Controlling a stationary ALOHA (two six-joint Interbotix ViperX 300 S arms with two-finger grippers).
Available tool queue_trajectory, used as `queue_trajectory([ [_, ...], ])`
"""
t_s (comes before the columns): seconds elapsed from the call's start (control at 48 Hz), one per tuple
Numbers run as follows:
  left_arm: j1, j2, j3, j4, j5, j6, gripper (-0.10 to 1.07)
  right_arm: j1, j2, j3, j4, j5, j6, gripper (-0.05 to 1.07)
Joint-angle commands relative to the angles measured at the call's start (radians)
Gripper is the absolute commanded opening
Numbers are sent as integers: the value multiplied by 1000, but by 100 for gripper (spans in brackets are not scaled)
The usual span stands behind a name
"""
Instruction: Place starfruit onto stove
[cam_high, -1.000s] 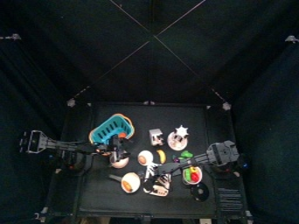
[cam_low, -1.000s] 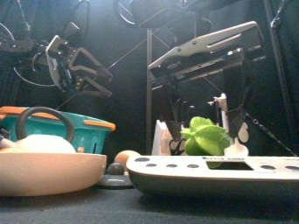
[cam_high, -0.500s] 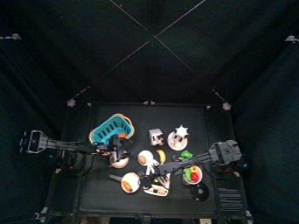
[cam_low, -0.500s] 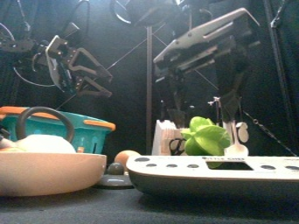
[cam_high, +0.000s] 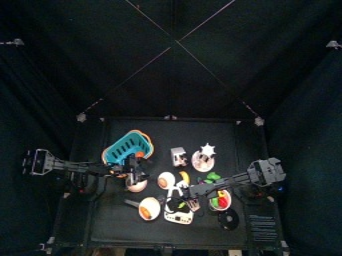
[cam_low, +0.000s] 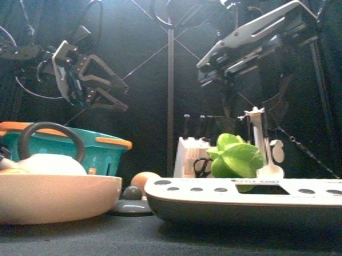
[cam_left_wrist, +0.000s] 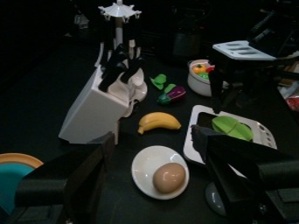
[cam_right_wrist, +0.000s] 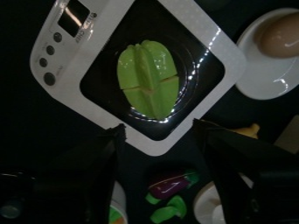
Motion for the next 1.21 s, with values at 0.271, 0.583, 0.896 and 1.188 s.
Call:
queue_trajectory([
  [0.271, 0, -5, -8, -12, -5, 0, 102, 37, -175, 173, 46, -238, 308, 30],
  [0.583, 0, -5, -8, -12, -5, 0, 102, 66, -202, 359, 32, -653, 555, 14],
  [0.896, 2, -6, -8, -12, -5, 2, 102, 86, -187, 399, 12, -681, 591, 14],
  [1.188, 3, -6, -8, -12, -5, 0, 102, 81, -127, 393, -2, -680, 591, 14],
])
